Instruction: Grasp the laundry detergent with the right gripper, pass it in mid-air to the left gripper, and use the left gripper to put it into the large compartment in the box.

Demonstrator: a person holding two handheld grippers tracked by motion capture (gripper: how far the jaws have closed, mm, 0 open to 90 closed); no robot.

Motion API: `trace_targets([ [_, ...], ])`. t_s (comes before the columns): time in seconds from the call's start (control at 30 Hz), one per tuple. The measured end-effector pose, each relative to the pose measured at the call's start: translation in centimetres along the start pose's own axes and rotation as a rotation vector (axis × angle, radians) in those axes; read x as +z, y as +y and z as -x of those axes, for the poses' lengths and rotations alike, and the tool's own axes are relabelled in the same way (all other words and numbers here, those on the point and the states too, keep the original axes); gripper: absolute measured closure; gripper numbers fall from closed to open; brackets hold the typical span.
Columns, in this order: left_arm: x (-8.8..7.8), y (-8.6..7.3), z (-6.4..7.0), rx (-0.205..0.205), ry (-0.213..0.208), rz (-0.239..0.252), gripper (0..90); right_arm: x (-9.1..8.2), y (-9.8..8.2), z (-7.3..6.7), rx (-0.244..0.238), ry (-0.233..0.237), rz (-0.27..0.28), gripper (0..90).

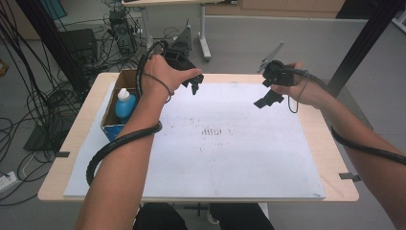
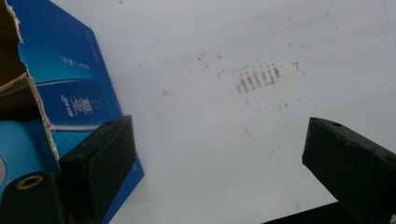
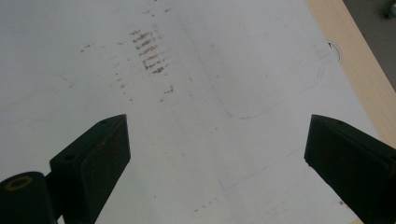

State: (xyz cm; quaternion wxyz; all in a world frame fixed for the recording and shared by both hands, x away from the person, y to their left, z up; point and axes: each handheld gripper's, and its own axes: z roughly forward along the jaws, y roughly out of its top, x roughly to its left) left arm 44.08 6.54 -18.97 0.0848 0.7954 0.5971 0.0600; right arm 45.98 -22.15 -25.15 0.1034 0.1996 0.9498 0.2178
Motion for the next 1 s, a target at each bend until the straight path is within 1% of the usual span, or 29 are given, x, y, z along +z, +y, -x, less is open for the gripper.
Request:
trace_targets([
  [0.1, -0.02, 0.02, 0.04, 0.001, -0.002, 0.002, 10.2, -0.03, 0.03, 0.03, -0.001, 0.000, 0.003, 6.9],
  [0.2, 0.04, 0.03, 0.01, -0.001, -0.004, 0.003, 10.2, -0.04, 0.05, 0.01, 0.009, 0.002, 0.008, 6.9],
  [0.27, 0.07, 0.02, -0.03, -0.002, -0.005, 0.003, 10.5, -0.02, 0.06, 0.00, 0.005, 0.001, 0.003, 6.9],
  [0.37, 0.12, -0.01, -0.09, -0.005, -0.007, 0.006, 10.6, 0.03, 0.09, -0.02, 0.003, 0.002, 0.010, 6.9],
  [0.43, 0.14, -0.01, -0.09, -0.004, -0.007, 0.009, 10.6, 0.04, 0.15, -0.07, 0.011, 0.004, 0.015, 6.9],
  [0.6, 0.17, 0.01, -0.04, 0.000, -0.009, 0.008, 10.6, 0.01, 0.32, -0.09, 0.005, 0.003, 0.016, 6.9],
  [0.77, 0.11, -0.01, 0.09, 0.004, -0.003, 0.025, 10.6, 0.14, 0.32, -0.24, 0.015, 0.008, 0.022, 6.9],
  [0.9, 0.02, -0.04, 0.11, 0.007, -0.006, 0.029, 10.6, 0.27, 0.25, -0.35, 0.014, 0.009, 0.019, 6.9],
  [1.0, -0.02, -0.05, 0.01, 0.003, -0.006, 0.031, 10.6, 0.27, 0.20, -0.31, 0.021, 0.012, 0.030, 6.6],
])
